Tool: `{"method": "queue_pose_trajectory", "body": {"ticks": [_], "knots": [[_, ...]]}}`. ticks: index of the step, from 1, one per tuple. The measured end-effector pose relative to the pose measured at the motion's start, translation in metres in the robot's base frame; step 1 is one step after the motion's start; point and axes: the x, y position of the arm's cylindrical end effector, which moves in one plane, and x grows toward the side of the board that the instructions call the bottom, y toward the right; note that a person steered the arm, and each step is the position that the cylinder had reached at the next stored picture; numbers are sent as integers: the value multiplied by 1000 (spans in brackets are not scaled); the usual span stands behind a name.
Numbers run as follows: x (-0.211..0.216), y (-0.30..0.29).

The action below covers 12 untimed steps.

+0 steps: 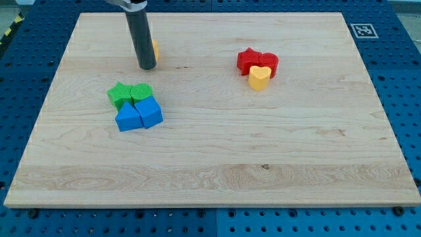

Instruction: Push the yellow hexagon towards top left to the board

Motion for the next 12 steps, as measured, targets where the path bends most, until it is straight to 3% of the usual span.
{"method": "queue_pose_trajectory", "body": {"ticks": [4,6,8,10,12], "knots": [[11,-39],[-4,-44],[23,17],[-36,1],[-37,3]]}}
